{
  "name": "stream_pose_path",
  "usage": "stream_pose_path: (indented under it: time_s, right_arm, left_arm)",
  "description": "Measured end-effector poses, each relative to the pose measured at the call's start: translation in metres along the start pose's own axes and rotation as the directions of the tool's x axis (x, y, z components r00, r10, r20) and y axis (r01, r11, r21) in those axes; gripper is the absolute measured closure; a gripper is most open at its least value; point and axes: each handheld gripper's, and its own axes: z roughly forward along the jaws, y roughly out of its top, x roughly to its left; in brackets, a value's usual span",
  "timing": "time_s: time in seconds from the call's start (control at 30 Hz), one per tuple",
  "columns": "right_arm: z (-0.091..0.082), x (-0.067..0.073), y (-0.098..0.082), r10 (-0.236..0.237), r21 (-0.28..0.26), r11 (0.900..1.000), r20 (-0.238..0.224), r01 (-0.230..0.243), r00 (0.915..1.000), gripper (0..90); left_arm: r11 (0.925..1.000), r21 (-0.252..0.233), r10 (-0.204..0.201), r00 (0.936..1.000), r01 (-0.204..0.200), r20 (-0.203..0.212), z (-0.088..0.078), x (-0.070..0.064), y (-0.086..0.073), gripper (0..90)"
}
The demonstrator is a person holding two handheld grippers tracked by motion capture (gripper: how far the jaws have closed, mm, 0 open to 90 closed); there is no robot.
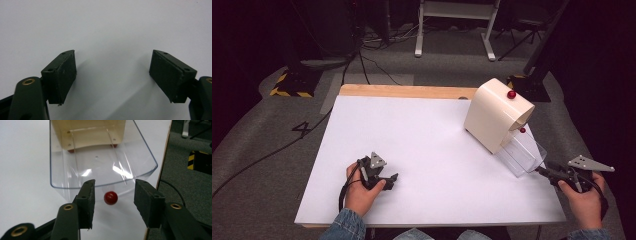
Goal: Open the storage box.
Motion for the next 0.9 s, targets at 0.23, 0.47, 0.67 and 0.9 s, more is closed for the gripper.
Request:
stream_pose_path:
  time_s: [0.23, 0.47, 0.67, 0.9]
  right_arm:
    - [-0.003, 0.011, 0.024, 0.012, -0.073, 0.997, -0.048, -0.016, 0.9988, 47.0]
    - [0.005, 0.031, 0.057, -0.007, -0.132, 0.991, -0.113, -0.008, 0.9936, 46.1]
    - [0.014, 0.043, 0.079, -0.043, -0.165, 0.986, -0.136, 0.02, 0.9897, 45.7]
    - [0.018, 0.041, 0.092, -0.058, -0.199, 0.979, -0.109, 0.035, 0.9924, 46.5]
  left_arm:
    - [1.0, 0.002, -0.002, 1.0, 0.002, 0.001, 0.0, 0.0, 0.0, 22.0]
    - [1.0, 0.002, -0.001, 1.0, 0.001, 0.001, 0.0, 0.0, 0.0, 21.9]
    - [1.0, 0.0, -0.003, 1.0, 0.003, 0.002, 0.0, 0.0, 0.0, 21.9]
    - [1.0, 0.001, -0.002, 1.0, 0.002, 0.002, 0.0, 0.0, 0.0, 21.9]
